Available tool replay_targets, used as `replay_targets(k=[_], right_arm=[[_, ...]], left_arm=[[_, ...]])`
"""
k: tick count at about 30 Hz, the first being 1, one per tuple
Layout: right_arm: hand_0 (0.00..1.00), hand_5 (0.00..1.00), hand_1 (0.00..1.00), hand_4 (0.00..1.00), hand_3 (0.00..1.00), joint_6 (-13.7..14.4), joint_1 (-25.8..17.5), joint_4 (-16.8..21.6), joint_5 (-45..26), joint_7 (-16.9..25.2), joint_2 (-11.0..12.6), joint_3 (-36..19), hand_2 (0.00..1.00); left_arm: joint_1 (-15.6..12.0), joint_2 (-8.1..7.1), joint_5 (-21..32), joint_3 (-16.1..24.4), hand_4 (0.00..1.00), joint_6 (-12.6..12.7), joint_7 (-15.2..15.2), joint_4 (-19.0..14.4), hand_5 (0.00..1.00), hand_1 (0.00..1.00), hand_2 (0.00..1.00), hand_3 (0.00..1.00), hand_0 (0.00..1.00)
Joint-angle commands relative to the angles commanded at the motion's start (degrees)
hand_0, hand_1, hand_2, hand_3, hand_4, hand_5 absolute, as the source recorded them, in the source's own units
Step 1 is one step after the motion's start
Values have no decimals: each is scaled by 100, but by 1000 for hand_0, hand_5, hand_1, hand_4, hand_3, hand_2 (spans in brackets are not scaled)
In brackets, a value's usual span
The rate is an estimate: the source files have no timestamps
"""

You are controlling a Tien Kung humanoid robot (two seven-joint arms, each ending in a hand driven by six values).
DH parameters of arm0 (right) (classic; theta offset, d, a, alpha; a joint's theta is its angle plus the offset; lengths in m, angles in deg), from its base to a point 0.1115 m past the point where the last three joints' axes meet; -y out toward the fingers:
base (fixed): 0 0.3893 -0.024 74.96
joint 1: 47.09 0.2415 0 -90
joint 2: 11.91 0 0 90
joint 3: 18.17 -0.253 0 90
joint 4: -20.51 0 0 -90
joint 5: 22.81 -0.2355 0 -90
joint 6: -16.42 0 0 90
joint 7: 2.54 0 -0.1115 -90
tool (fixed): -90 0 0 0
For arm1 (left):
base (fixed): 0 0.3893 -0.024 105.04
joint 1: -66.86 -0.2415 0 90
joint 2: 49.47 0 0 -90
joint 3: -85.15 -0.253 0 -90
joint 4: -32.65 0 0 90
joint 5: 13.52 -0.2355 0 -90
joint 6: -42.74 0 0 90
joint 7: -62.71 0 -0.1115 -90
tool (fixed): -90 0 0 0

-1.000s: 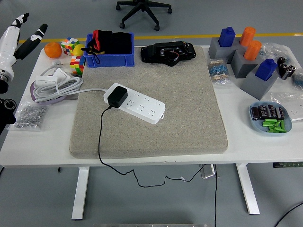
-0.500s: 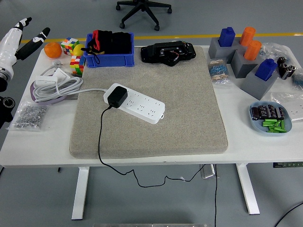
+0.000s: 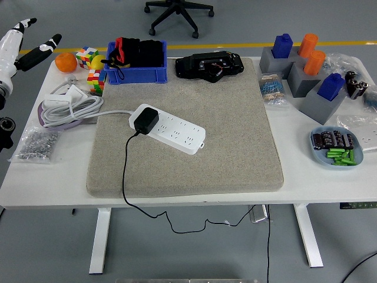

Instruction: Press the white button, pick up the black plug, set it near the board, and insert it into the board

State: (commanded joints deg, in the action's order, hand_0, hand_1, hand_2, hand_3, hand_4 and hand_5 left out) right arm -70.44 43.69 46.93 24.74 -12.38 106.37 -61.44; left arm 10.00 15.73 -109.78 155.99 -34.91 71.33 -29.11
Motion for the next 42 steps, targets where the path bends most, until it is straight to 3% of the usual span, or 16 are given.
replay_targets(k=[12, 22, 23, 42], right_arm=[[841, 546, 697, 792, 661, 16, -17, 8, 9, 23, -24, -15, 681], [840, 548, 697, 793, 662, 23, -18, 5, 15, 18, -37, -12, 681], [841, 551, 697, 793, 661, 22, -16, 4, 18, 17, -38, -18, 681], [841, 555, 696, 795, 661, 19, 1, 4, 38, 6, -56, -21, 680]], left_arm=[[-35, 42, 122, 96, 864, 244, -436, -41, 777, 991, 956, 902, 998], [-7, 74, 155, 182, 861, 299, -487, -64, 770, 979, 934, 893, 987], [-1, 77, 138, 192, 860, 299, -483, -63, 763, 926, 882, 865, 961], [64, 115, 112, 282, 857, 366, -554, -49, 732, 891, 864, 855, 911]])
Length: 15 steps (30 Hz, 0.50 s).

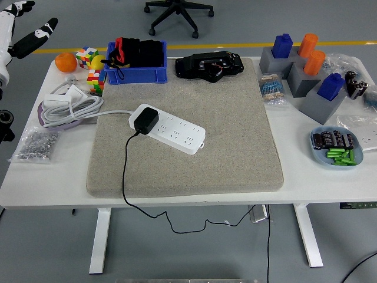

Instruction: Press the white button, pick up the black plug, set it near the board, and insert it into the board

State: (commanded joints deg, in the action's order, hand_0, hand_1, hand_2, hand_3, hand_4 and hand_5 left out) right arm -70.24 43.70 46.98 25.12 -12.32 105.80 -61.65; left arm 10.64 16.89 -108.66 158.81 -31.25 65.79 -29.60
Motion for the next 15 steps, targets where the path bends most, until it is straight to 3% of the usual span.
replay_targets(k=[15], right_arm=[[841, 556, 695, 796, 661, 0, -45, -25, 70, 1, -85, -211, 680]], left_arm=[[-1, 45, 4, 10, 854, -25, 2, 6, 722, 886, 862, 850, 924]])
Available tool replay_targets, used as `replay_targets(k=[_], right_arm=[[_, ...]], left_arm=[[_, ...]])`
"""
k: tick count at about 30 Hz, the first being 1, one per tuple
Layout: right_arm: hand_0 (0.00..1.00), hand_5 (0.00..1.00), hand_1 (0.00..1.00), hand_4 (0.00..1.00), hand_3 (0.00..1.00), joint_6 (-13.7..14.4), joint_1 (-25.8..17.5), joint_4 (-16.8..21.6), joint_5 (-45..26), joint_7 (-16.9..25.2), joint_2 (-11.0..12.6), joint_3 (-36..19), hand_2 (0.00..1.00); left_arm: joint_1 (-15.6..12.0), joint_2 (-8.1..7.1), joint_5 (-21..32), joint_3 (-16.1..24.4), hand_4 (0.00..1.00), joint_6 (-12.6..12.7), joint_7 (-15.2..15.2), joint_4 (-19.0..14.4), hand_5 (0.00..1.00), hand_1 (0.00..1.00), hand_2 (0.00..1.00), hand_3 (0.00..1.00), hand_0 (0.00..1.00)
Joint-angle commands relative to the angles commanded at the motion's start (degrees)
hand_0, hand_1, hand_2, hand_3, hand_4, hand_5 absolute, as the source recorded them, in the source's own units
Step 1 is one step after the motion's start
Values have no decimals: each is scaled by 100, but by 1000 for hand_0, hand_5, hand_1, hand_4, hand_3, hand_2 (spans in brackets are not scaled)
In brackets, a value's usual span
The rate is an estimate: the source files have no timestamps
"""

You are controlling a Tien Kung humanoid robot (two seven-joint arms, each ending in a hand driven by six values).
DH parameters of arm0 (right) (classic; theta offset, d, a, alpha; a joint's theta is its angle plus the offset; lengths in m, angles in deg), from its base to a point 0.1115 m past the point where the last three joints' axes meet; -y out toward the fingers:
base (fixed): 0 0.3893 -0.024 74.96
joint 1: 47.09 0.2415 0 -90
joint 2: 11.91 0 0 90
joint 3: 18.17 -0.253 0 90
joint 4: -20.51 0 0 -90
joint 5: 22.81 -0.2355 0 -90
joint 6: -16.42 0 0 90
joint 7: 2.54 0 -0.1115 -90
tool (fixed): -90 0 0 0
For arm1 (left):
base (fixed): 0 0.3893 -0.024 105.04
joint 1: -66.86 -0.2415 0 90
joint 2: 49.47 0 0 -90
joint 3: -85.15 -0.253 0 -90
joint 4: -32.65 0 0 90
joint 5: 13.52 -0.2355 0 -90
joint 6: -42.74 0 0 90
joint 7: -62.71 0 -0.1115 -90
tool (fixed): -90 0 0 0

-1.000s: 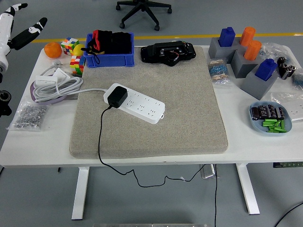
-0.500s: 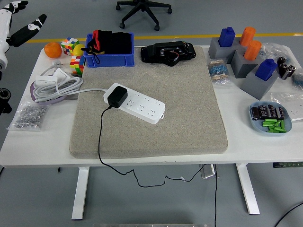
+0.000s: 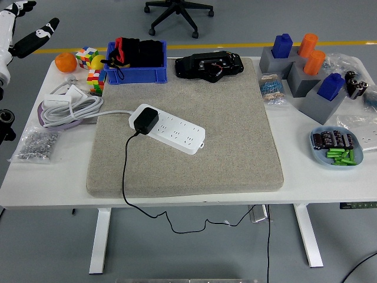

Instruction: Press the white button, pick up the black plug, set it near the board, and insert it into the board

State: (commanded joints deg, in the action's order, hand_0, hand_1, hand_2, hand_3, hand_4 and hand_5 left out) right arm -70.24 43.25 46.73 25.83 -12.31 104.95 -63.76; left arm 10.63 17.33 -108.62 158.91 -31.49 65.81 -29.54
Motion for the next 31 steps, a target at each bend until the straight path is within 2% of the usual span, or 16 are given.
replay_targets(k=[31], right_arm=[[839, 552, 695, 794, 660, 8, 1, 5, 23, -2, 47, -18, 680]], left_arm=[[55, 39, -27, 51, 846, -23, 41, -111, 706, 877, 859, 847, 927]])
